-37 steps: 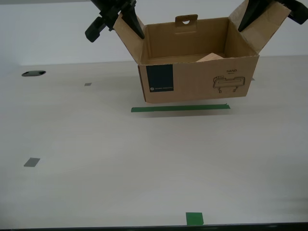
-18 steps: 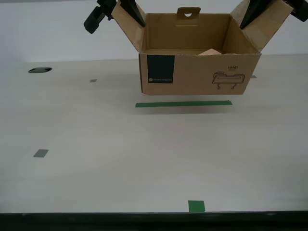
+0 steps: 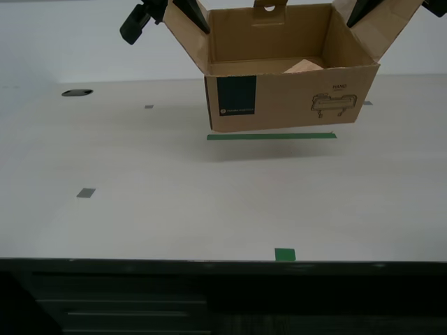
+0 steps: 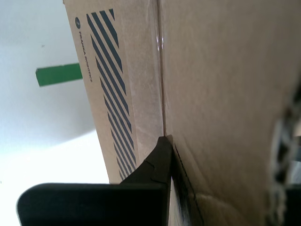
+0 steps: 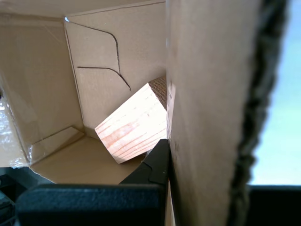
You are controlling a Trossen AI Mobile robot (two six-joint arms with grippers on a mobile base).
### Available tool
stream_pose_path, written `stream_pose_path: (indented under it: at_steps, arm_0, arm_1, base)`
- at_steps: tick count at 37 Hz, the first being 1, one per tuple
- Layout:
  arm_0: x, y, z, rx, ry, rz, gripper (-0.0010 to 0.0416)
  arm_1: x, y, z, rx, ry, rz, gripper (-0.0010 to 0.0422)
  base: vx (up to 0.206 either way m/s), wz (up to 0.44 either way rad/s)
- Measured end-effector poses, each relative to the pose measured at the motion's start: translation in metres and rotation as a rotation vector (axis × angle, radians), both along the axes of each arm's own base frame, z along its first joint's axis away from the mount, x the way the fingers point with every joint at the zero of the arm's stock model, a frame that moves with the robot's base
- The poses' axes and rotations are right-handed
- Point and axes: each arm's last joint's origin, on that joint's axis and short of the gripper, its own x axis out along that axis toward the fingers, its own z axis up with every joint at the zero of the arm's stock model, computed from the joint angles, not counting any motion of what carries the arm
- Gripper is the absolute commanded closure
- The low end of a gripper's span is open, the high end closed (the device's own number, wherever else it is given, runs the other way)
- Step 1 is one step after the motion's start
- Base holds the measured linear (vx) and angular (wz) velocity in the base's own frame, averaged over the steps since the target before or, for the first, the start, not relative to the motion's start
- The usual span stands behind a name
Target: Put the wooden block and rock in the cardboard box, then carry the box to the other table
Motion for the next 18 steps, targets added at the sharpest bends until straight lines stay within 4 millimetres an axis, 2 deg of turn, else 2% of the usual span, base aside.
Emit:
stream_pose_path:
  at_steps: [9, 18]
  arm_0:
    - [0.001, 0.0, 0.015, -0.004, -0.028, -0.007, 0.0406]
    - [-0.005, 0.0, 0.012, -0.026, 0.021, 0.004, 0.0406]
  arm_1:
    - [-0.004, 0.001, 0.01, -0.017, -0.036, -0.005, 0.0413]
    - [-0.009, 0.0, 0.012, -0.003, -0.04, -0.034, 0.0413]
  base:
    - [-0.133, -0.024]
    - [-0.093, 0.004]
